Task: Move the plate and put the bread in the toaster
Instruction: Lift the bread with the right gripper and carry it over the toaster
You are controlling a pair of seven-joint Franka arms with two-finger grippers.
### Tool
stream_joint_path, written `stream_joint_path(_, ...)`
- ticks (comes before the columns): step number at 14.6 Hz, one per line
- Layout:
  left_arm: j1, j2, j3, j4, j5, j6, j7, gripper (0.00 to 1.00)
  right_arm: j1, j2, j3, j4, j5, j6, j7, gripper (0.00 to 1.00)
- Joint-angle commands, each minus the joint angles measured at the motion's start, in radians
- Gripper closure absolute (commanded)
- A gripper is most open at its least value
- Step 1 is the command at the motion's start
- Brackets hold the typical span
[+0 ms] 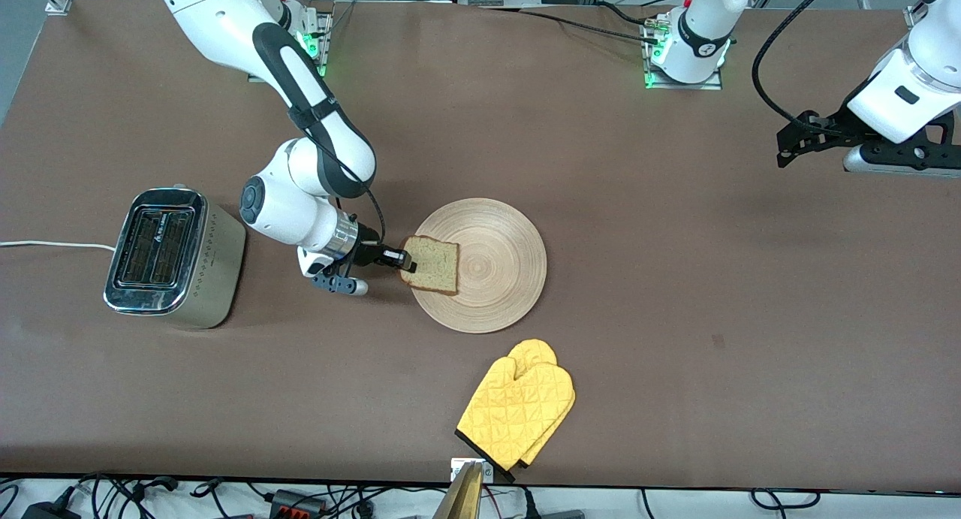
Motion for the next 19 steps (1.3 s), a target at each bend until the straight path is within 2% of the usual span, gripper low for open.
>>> stream_joint_path(1, -0.005, 0.0, 0.001, 0.017, 0.019, -0.02, 0.007, 0.0, -0.003, -0.056, -0.002, 0.001, 0.019, -0.075, 0.03, 1.0)
stream_joint_path(3, -0.005, 0.0, 0.001, 0.017, 0.019, -0.022, 0.007, 0.0, -0.032, -0.118, -0.038, 0.009, -0.002, -0.227, 0.031, 1.0)
stream_joint_path(7, -0.005, 0.0, 0.001, 0.017, 0.019, -0.02, 0.007, 0.0, -0.054, -0.174, -0.207, 0.125, -0.148, -0.632, 0.033, 1.0)
stream_joint_path(11, 0.006, 0.0, 0.002, 0.017, 0.019, -0.02, 0.007, 0.0, -0.054, -0.22, -0.341, 0.283, -0.391, -1.009, 0.033, 1.0)
stream_joint_path(13, 0.006, 0.0, 0.002, 0.017, 0.019, -0.022, 0.007, 0.0, -0.052, -0.22, -0.376, 0.355, -0.517, -1.18, 0.034, 1.0)
stream_joint_path(15, 0.006, 0.0, 0.002, 0.017, 0.019, -0.022, 0.007, 0.0, -0.056, -0.22, -0.395, 0.414, -0.667, -1.26, 0.015, 1.0)
stream_joint_path(17, 0.008, 0.0, 0.002, 0.016, 0.019, -0.02, 0.006, 0.0, -0.066, -0.22, -0.404, 0.425, -0.821, -1.274, -0.068, 1.0)
stream_joint_path(19, 0.008, 0.001, 0.002, 0.016, 0.019, -0.013, 0.006, 0.0, -0.083, -0.214, -0.408, 0.452, -0.925, -1.271, -0.146, 1.0)
